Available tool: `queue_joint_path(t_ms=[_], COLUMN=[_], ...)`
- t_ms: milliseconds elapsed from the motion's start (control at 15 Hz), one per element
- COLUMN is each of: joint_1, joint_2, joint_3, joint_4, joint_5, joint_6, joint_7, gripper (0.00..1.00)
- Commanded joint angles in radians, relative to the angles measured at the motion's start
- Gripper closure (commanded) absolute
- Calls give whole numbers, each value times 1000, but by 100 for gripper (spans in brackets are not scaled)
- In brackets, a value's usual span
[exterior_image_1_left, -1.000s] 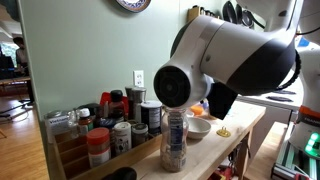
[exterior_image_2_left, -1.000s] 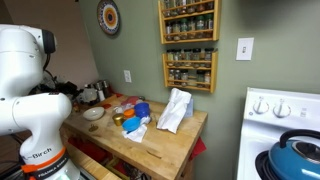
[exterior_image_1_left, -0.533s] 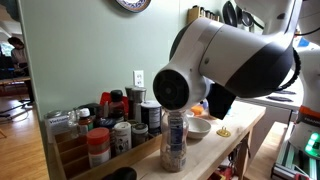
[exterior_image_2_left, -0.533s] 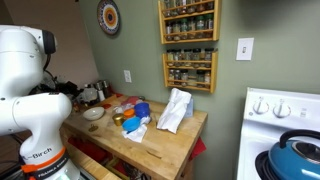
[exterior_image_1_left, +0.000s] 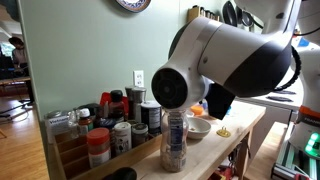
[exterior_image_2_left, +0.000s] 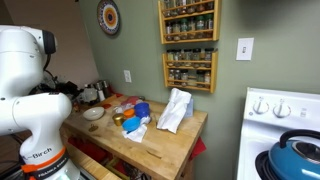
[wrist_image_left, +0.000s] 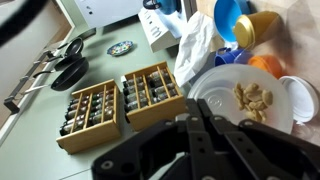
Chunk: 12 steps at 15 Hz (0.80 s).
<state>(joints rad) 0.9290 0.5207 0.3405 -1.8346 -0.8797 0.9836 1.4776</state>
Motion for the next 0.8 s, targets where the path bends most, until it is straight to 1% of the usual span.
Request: queue_joint_path(t_ms=[0, 67, 133, 200, 267, 333, 400, 467, 533, 600, 667, 733], joint_1=[23, -6, 18, -7, 33, -7, 38, 7, 33, 3, 28, 1], joint_2=[30, -2, 29, -2, 40, -9, 41, 5, 36, 8, 38, 4], joint_3=[-20, 7, -16, 6, -31, 7, -33, -3, -26, -2, -26, 3], joint_4=[24, 5, 22, 1, 22, -3, 20, 0, 10, 1, 14, -3], joint_5=[-3, 26, 3, 25, -23, 20, -38, -7, -47, -1, -32, -2], joint_6=[-61, 22, -51, 33, -90, 37, -110, -9, -101, -14, -102, -5], joint_7=[8, -34, -10, -36, 2, -37, -4, -30, -22, -30, -15, -37], gripper=[99, 99, 99, 99, 99, 99, 99, 99, 99, 99, 99, 99])
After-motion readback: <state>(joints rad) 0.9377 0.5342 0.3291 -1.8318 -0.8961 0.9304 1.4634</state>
